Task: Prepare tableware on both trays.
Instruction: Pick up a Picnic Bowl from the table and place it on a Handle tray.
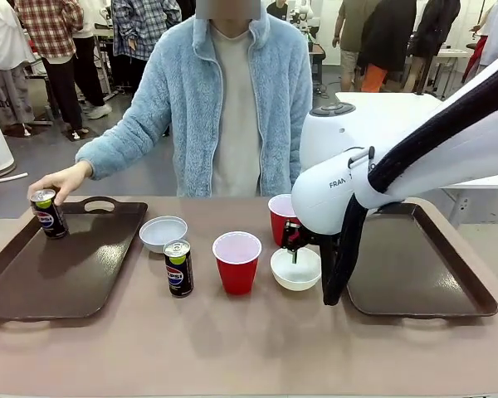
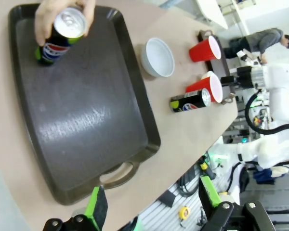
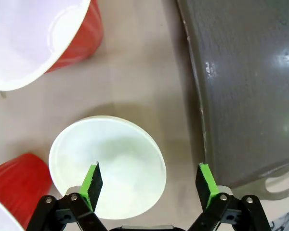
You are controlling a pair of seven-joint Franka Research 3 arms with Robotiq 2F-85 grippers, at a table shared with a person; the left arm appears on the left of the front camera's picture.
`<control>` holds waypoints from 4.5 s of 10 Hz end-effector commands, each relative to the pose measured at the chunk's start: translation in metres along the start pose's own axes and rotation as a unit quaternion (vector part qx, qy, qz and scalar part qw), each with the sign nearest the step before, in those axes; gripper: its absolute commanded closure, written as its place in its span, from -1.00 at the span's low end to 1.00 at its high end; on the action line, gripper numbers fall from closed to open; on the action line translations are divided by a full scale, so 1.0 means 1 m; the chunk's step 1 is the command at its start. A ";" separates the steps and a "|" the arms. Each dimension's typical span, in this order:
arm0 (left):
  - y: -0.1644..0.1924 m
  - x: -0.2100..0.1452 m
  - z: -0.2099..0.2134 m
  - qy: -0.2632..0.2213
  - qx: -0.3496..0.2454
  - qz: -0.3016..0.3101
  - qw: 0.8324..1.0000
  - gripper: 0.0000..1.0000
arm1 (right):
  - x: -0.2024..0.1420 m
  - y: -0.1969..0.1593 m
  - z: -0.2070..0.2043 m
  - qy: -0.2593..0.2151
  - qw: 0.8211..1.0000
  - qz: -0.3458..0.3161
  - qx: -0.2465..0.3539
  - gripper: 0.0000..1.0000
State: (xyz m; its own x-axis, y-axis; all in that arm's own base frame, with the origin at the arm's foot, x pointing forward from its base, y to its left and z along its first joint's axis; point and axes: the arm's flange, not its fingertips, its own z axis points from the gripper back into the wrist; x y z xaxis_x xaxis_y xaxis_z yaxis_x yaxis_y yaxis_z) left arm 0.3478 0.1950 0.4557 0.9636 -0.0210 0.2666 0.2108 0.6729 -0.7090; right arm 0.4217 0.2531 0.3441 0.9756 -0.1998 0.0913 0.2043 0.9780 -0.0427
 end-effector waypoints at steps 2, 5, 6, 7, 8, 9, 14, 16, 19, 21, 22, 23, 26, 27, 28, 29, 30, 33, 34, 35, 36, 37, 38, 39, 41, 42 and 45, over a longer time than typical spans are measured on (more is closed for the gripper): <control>-0.001 0.001 0.002 -0.005 -0.006 0.002 1.000 -1.00 | 0.006 0.006 -0.004 0.024 1.000 0.015 0.002 0.16; -0.001 0.001 0.002 -0.005 -0.006 0.002 1.000 -1.00 | 0.006 0.006 -0.004 0.029 0.999 0.019 0.003 1.00; -0.001 0.001 0.002 -0.005 -0.006 0.002 1.000 -1.00 | 0.007 0.005 -0.004 0.031 0.999 0.020 0.005 1.00; -0.001 0.001 0.002 -0.005 -0.006 0.002 1.000 -1.00 | 0.007 0.004 -0.005 0.036 0.999 0.020 0.007 1.00; -0.001 0.001 0.002 -0.005 -0.006 0.002 1.000 -1.00 | 0.006 0.004 -0.004 0.035 0.999 0.024 0.009 1.00; -0.001 0.001 0.002 -0.005 -0.006 0.002 1.000 -1.00 | 0.004 0.004 -0.002 0.035 0.999 0.030 0.012 1.00; -0.001 0.001 0.002 -0.005 -0.006 0.002 1.000 -1.00 | -0.031 -0.007 0.063 0.029 0.997 0.058 0.041 1.00; -0.001 0.001 0.002 -0.005 -0.006 0.002 1.000 -1.00 | -0.048 -0.012 0.104 0.002 0.996 0.068 0.058 1.00; -0.001 0.001 0.002 -0.005 -0.006 0.002 1.000 -1.00 | -0.039 -0.033 0.116 0.007 0.997 0.064 0.040 1.00; -0.001 0.001 0.002 -0.005 -0.006 0.002 1.000 -1.00 | -0.018 -0.070 0.110 0.030 0.999 0.037 0.026 1.00; -0.001 0.001 0.002 -0.005 -0.006 0.002 1.000 -1.00 | -0.006 -0.094 0.110 0.035 0.999 0.026 0.025 1.00; -0.001 0.001 0.002 -0.005 -0.006 0.002 1.000 -1.00 | 0.006 -0.117 0.110 0.046 0.998 0.021 0.031 1.00; -0.001 0.001 0.002 -0.005 -0.006 0.002 1.000 -1.00 | 0.032 -0.173 0.111 0.060 0.995 0.025 0.070 1.00; -0.001 0.001 0.002 -0.005 -0.006 0.002 1.000 -1.00 | 0.037 -0.186 0.113 0.058 0.994 0.034 0.084 1.00; -0.001 0.001 0.002 -0.005 -0.006 0.002 1.000 -1.00 | 0.039 -0.191 0.115 0.049 0.993 0.026 0.104 1.00; -0.001 0.001 0.002 -0.005 -0.006 0.002 1.000 -1.00 | 0.039 -0.181 0.107 0.048 0.997 0.017 0.056 1.00; -0.001 0.001 0.002 -0.005 -0.006 0.002 1.000 -1.00 | 0.039 -0.181 0.107 0.048 0.997 0.017 0.056 1.00; -0.001 0.001 0.002 -0.005 -0.006 0.002 1.000 -1.00 | 0.076 -0.194 0.082 0.030 0.999 -0.004 0.040 0.92; -0.001 0.001 0.002 -0.005 -0.006 0.002 1.000 -1.00 | 0.085 -0.198 0.070 0.030 0.999 -0.017 0.027 0.92; -0.001 0.001 0.002 -0.005 -0.006 0.002 1.000 -1.00 | 0.091 -0.201 0.063 0.032 0.999 -0.026 0.017 0.92; -0.001 0.001 0.002 -0.005 -0.006 0.002 1.000 -1.00 | 0.092 -0.202 0.059 0.035 0.999 -0.031 0.010 0.92; -0.001 0.001 0.002 -0.005 -0.006 0.002 1.000 -1.00 | 0.087 -0.202 0.061 0.039 0.999 -0.026 0.001 0.92; -0.001 0.001 0.002 -0.005 -0.006 0.002 1.000 -1.00 | 0.065 -0.207 0.079 0.045 0.998 0.001 -0.047 0.92; -0.001 0.001 0.002 -0.005 -0.006 0.002 1.000 -1.00 | 0.032 -0.216 0.105 0.025 0.998 0.042 -0.045 0.92; -0.001 0.001 0.002 -0.005 -0.006 0.002 1.000 -1.00 | -0.050 -0.235 0.139 -0.002 0.982 0.187 -0.020 0.92; -0.001 0.001 0.002 -0.005 -0.006 0.002 1.000 -1.00 | -0.049 -0.239 0.136 0.008 0.985 0.173 -0.026 0.92; -0.001 0.001 0.002 -0.005 -0.006 0.002 1.000 -1.00 | -0.030 -0.237 0.126 0.033 0.987 0.158 -0.017 0.92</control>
State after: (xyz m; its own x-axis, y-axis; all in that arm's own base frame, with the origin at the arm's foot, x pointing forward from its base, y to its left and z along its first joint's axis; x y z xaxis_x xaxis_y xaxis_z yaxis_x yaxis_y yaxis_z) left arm 0.3479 0.1950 0.4558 0.9636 -0.0211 0.2666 0.2109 0.6729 -0.7090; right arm 0.3148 0.0363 0.4835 0.9931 0.1162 0.0167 -0.1135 0.9867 -0.1160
